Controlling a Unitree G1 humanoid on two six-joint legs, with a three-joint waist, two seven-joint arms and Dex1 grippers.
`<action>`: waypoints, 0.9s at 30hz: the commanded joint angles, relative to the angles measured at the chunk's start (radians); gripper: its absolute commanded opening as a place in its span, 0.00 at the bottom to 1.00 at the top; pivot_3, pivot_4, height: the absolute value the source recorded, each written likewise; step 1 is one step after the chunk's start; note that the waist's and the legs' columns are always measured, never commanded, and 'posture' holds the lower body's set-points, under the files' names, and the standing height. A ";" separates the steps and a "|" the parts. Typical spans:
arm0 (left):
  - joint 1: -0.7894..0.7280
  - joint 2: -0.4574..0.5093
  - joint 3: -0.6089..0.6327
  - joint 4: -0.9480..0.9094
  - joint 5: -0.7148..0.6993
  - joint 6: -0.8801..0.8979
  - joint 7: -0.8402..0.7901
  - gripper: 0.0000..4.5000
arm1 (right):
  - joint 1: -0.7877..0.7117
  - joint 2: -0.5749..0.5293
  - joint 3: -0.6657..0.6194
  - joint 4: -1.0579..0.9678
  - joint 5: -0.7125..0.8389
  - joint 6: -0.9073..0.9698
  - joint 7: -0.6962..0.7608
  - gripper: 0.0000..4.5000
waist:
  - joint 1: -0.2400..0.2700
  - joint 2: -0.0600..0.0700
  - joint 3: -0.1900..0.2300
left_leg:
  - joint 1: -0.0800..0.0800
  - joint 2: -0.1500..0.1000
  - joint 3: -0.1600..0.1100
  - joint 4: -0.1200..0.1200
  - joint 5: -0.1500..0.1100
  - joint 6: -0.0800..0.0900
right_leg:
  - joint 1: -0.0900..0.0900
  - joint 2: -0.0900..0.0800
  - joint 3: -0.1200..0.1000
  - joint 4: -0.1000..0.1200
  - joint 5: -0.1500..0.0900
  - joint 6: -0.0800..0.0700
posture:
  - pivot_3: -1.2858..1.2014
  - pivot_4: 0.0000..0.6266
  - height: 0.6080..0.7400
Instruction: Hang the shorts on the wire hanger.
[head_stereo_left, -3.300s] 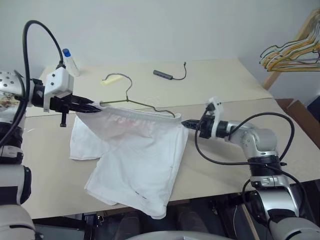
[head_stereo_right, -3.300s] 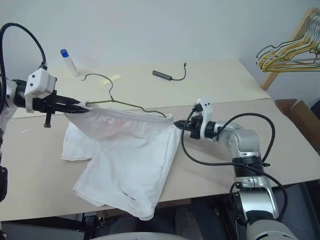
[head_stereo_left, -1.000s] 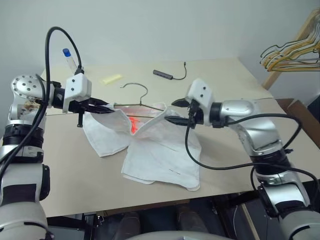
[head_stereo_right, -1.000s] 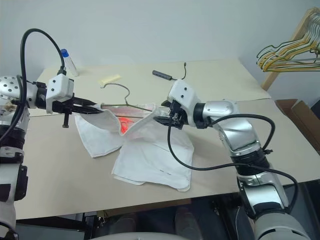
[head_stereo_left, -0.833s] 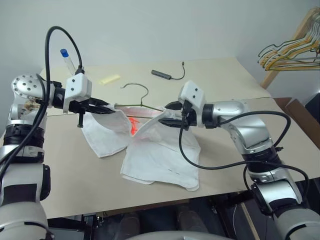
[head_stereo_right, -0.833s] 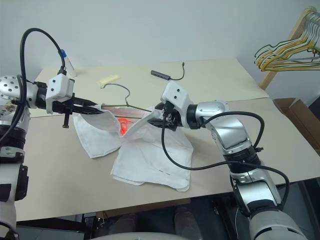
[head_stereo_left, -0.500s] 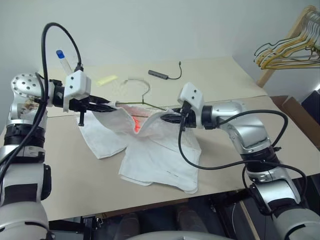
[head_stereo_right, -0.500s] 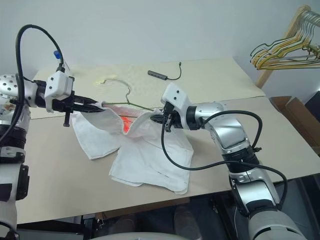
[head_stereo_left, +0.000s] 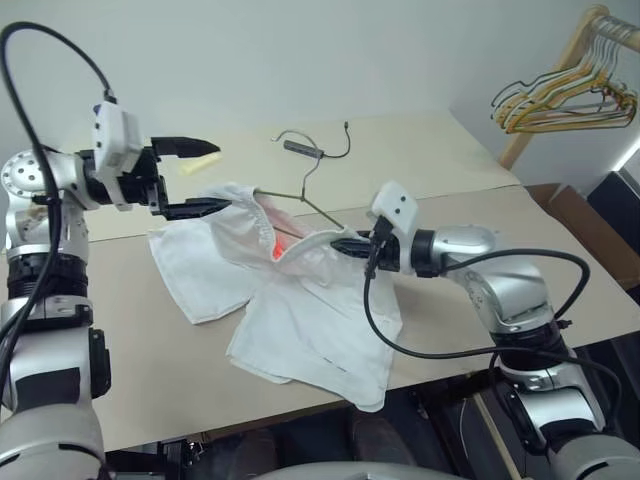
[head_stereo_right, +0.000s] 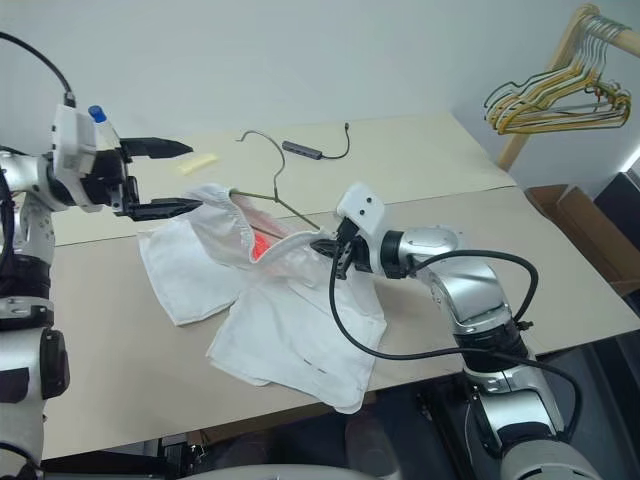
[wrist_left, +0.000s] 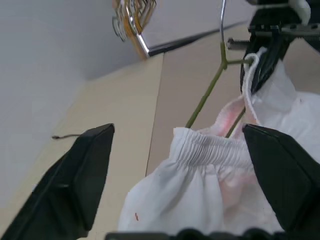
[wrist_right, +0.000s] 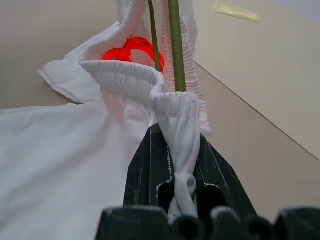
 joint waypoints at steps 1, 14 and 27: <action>-0.007 0.026 0.050 -0.036 -0.046 0.041 0.007 1.00 | -0.006 -0.012 -0.058 -0.064 0.039 0.038 -0.023 0.02 | -0.013 0.000 0.000 | 0.000 0.000 -0.001 0.000 0.000 0.000 | 0.000 0.000 0.000 0.000 0.000 0.000 | 0.44 0.00 1.00; 0.222 -0.080 0.207 -0.368 -0.308 0.327 0.169 1.00 | -0.018 -0.047 -0.471 -0.094 0.045 0.498 -0.372 0.02 | -0.044 0.001 -0.001 | 0.001 0.000 -0.004 -0.002 0.000 0.000 | 0.000 -0.003 0.002 0.001 0.000 0.000 | 0.43 0.00 1.00; 0.220 -0.168 0.171 -0.433 -0.356 0.345 0.223 1.00 | -0.072 -0.125 -0.676 -0.192 -0.337 0.790 -0.847 0.02 | -0.095 0.017 -0.010 | 0.002 -0.001 0.002 -0.002 0.000 0.000 | 0.001 -0.002 0.004 -0.001 0.000 0.000 | 0.38 0.00 1.00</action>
